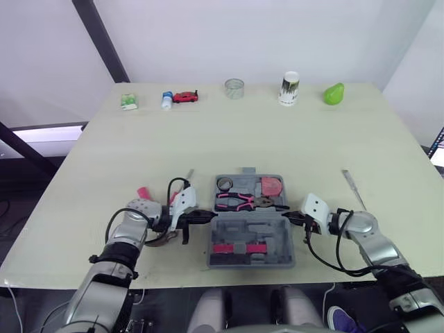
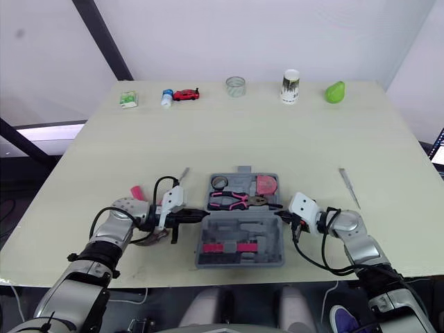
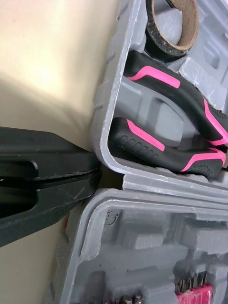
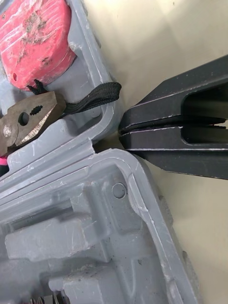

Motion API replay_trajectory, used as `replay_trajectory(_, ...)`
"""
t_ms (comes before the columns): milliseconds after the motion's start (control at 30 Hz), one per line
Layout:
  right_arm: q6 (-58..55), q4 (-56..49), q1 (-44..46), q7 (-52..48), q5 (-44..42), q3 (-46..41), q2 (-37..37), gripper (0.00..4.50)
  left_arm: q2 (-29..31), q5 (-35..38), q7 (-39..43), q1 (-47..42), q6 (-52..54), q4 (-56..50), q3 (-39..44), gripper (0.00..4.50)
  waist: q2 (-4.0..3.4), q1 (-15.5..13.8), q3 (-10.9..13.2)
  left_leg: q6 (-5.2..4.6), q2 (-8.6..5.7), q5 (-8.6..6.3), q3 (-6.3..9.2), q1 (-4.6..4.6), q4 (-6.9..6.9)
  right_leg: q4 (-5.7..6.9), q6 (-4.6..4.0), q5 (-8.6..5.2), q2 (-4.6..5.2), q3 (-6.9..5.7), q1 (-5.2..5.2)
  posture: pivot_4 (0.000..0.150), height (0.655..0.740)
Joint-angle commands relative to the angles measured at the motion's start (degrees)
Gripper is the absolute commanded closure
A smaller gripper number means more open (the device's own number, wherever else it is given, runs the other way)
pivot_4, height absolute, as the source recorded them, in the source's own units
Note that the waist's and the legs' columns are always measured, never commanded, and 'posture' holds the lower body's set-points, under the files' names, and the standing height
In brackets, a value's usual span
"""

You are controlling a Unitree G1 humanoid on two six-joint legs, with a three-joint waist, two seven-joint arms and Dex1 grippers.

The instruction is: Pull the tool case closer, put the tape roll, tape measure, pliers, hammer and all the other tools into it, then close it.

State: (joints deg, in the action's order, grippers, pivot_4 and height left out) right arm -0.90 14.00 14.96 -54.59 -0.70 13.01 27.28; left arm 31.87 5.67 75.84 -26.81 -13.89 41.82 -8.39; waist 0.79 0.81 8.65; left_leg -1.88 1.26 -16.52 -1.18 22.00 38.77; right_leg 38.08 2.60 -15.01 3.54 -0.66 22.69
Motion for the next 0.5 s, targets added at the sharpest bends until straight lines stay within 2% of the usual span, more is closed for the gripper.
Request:
replay_trajectory(33,1.09,-2.72,0.18,-0.27,-0.84,1.01,-1.24,4.47,0.22,0.02,-0.36,0.19,-0.67,-0.08,0.62,4.5,0.0,0.02,0.0,0.0,0.0,0.0,0.0,0.0,0.0,0.0,0.0,0.0,-0.01,0.0,0.0,0.15,0.74)
replay_trajectory(500,2.27,-1.34,0.9,1.19,0.15,0.46,-1.87,4.47,0.17,0.6,0.45,1.18,-0.27,-1.19,0.48,4.5,0.0,0.08,0.0,0.0,0.02,0.0,-0.01,-0.02,0.0,0.0,0.0,0.0,-0.04,0.03,0.0,0.15,0.74)
